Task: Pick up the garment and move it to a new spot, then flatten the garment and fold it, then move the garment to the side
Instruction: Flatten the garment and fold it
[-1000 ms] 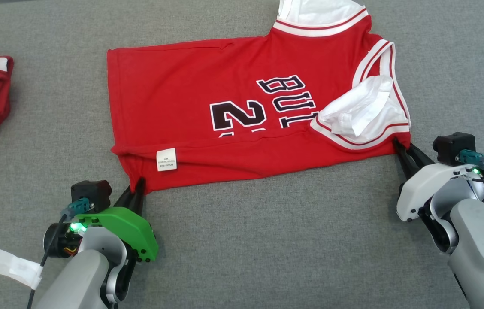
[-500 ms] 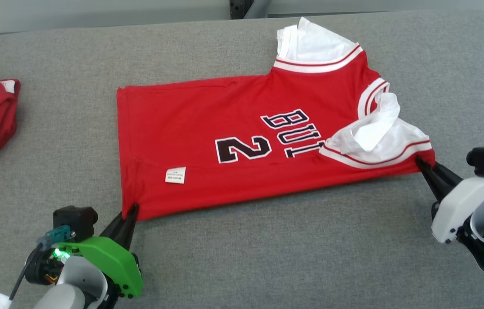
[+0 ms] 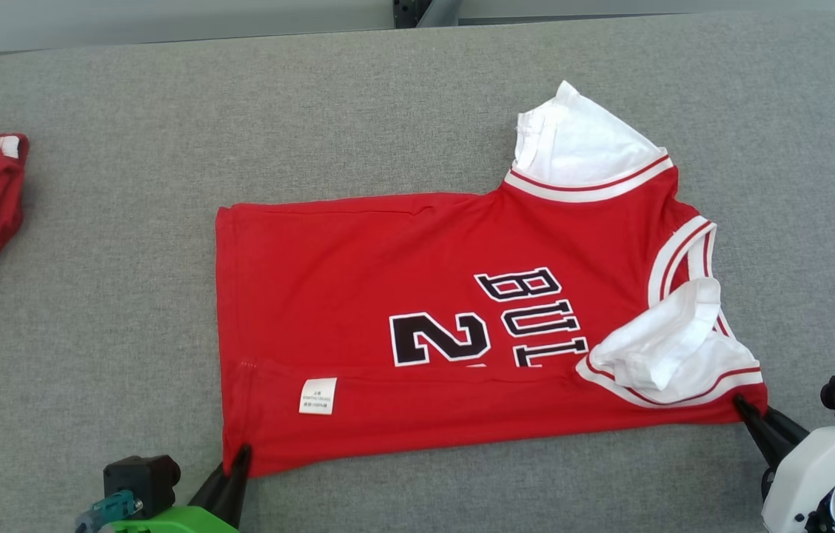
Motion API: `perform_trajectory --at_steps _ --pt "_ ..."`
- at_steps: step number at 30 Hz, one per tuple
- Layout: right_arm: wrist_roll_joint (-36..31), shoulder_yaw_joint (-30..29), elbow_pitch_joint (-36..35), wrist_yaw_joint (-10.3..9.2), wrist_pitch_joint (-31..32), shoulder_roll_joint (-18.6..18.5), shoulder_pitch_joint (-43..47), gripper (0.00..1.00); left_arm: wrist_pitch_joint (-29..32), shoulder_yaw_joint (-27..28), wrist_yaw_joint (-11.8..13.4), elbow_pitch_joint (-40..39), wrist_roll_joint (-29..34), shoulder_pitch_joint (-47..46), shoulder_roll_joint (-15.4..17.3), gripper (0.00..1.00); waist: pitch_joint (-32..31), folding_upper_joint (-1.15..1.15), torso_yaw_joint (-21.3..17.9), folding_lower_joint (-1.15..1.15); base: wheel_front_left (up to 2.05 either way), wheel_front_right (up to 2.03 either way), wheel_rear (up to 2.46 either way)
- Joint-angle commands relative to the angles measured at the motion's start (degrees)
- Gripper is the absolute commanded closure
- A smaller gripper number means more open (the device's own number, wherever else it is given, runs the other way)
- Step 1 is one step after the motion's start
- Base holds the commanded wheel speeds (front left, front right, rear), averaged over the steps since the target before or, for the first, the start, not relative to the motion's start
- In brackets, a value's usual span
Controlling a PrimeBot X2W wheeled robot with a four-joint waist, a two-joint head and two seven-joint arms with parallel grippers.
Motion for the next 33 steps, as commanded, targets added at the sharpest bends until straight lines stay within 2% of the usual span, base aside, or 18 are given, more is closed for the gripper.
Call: perform_trajectory --at_steps 1,2,3,12,15,17,20,26,33 --pt "-1.20 -0.44 0.89 -0.12 -0.44 -0.01 0.10 0.98 -0.50 0.08 0.66 0.71 -0.54 0.88 -0.31 1.00 0.03 0.00 0.11 0.00 0.00 0.00 0.00" --pt "-1.69 -0.38 1.20 -0.12 -0.75 0.36 -0.37 0.72 -0.68 0.00 0.74 0.87 -0.57 1.00 -0.53 0.44 0.08 0.00 0.12 0.00 0.00 0.00 0.00" --pt "-2.02 -0.36 1.45 -0.12 -1.02 0.70 -0.83 0.00 -0.71 -0.07 0.79 0.97 -0.67 1.13 -0.63 0.00 0.11 0.00 0.15 0.00 0.00 0.00 0.00" --pt "-0.45 -2.39 -4.10 -0.08 0.78 -2.55 -4.50 0.00 0.18 2.50 1.88 -2.81 -0.21 -0.91 2.58 0.00 1.53 0.00 0.95 0.00 0.00 0.00 0.00" --pt "-0.49 -3.18 -7.19 -0.07 2.13 -4.17 -10.04 0.00 1.25 3.94 1.63 -3.88 0.61 -5.28 4.31 0.00 3.73 0.00 1.12 0.00 0.00 0.00 0.00" --pt "-0.77 -2.84 -7.23 -0.07 3.36 -4.19 -15.54 0.00 2.67 4.29 0.74 -3.31 0.40 -9.51 4.22 0.00 5.99 0.00 1.59 0.00 0.00 0.00 0.00" --pt "-3.39 -0.86 -4.49 -0.07 5.25 -3.56 -24.78 0.00 5.04 3.77 -1.09 0.36 1.09 -17.62 3.51 0.00 9.04 0.00 2.57 0.00 0.00 0.00 0.00" --pt "-7.26 2.48 6.02 -0.08 7.60 1.02 -41.89 0.00 7.80 1.95 -5.00 10.17 2.01 -31.73 0.29 0.00 14.17 0.00 4.66 0.00 0.00 0.00 0.00" --pt "-11.06 5.37 17.43 -0.08 8.57 2.00 -52.90 0.00 8.34 -0.50 -9.20 19.76 2.31 -40.32 -3.79 0.00 17.12 0.00 7.44 0.00 0.00 0.00 0.00"
